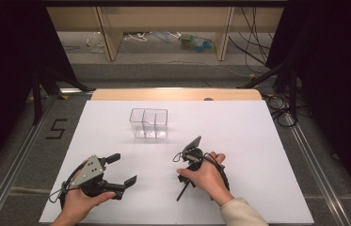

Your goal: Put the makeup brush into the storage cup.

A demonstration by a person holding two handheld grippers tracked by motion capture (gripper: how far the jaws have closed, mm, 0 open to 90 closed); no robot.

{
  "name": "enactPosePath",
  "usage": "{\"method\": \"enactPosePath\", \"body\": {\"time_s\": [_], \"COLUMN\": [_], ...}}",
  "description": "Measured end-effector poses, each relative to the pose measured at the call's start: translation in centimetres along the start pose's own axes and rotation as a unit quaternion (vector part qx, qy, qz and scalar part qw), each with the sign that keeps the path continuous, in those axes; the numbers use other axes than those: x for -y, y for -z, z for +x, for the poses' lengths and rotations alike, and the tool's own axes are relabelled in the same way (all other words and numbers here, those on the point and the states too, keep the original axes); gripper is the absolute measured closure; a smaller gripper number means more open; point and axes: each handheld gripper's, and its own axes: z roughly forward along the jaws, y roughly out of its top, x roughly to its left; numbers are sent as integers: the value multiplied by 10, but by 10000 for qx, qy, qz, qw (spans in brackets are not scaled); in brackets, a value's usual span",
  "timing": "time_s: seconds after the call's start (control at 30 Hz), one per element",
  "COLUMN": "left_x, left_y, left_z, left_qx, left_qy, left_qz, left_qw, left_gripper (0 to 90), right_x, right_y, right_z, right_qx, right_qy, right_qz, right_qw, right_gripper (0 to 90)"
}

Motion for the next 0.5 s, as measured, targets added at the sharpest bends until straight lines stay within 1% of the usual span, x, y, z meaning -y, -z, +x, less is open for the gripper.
{"method": "enactPosePath", "body": {"time_s": [0.03,0.1,0.13,0.17,0.2,0.23,0.27,0.3,0.33,0.4,0.43,0.47,0.5], "left_x": [0,0,0,0,0,0,0,0,0,0,0,0,0], "left_y": [0,0,0,0,0,0,0,0,0,0,0,0,0], "left_z": [0,0,0,0,1,0,0,1,1,1,1,1,1], "left_qx": [-7,-1,-3,0,14,1,4,33,10,24,28,30,27], "left_qy": [16,17,16,-33,-70,-6,-63,-123,-85,-103,-101,-127,-105], "left_qz": [-1,-14,-10,-8,-9,-8,-9,-9,-5,-7,-7,-8,-5], "left_qw": [10000,10000,10000,10000,10000,10000,10000,9999,10000,9999,9999,9999,9999], "left_gripper": [46,46,47,47,47,47,48,49,49,50,50,50,51], "right_x": [0,0,0,0,-1,-1,-1,-1,0,0,0,0,0], "right_y": [0,0,1,2,4,4,5,6,6,6,6,7,7], "right_z": [-1,-1,-2,-3,-7,-7,-8,-10,-10,-11,-12,-12,-12], "right_qx": [37,19,68,-42,56,56,32,48,46,58,104,58,58], "right_qy": [3,4,4,-28,-21,-21,-38,17,49,119,280,241,241], "right_qz": [-7,9,-9,12,30,30,72,45,22,38,78,109,109], "right_qw": [10000,10000,10000,10000,10000,10000,10000,10000,10000,9999,9995,9996,9996], "right_gripper": [200,212,238,270,349,349,372,389,402,422,448,467,467]}}
